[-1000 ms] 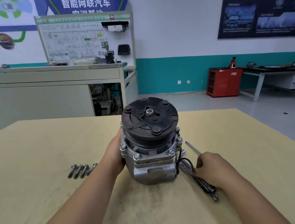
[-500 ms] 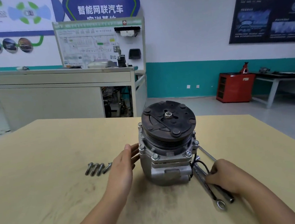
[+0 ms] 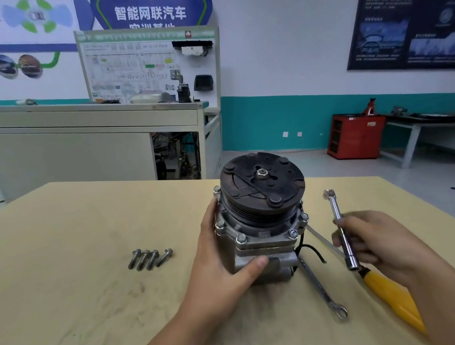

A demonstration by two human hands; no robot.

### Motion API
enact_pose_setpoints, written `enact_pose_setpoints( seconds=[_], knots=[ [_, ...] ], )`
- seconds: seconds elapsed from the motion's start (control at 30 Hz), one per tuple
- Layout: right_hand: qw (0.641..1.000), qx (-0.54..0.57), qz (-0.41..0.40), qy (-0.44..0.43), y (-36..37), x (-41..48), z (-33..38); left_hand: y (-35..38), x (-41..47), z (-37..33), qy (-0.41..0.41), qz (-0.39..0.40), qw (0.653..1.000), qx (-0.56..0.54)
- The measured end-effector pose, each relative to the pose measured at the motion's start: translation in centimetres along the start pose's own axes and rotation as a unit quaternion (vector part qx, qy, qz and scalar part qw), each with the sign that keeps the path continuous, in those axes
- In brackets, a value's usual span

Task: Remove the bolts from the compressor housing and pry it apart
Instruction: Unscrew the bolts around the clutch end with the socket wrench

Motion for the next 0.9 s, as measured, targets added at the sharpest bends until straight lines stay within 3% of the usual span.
enact_pose_setpoints(
  seconds=[0.1, 0.23, 0.37, 0.67, 0.9],
  knots=[
    [0.987, 0.121, 0.032, -0.096, 1.6, -1.4, 3.0, 0.2, 0.2, 0.2, 0.001, 0.009, 1.0, 0.001],
    [0.954, 0.127, 0.004, -0.271, 3.8, -4.4, 6.8, 0.3, 0.3, 0.6, 0.006, 0.009, 1.0, -0.007],
    [0.913, 0.028, -0.069, -0.401, 4.4, -6.9, 9.3, 0.3, 0.4, 0.8, 0.007, 0.012, 1.0, 0.003],
    [0.875, -0.149, -0.182, -0.424, 5.2, -7.1, 10.6, 0.3, 0.6, 0.9, 0.017, 0.014, 1.0, 0.014],
    [0.893, -0.144, -0.209, -0.371, 5.0, -6.8, 10.3, 0.2, 0.5, 0.9, 0.022, 0.008, 1.0, 0.018]
  ],
)
Point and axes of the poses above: each hand's wrist, its own x-axis towards the middle knuckle, its own y-axis out of the palm, z = x × y, the point moved 8 cm from there along x, towards the middle knuckle, and after that the axes turned 7 degrees about z, right-handed, at the moved point
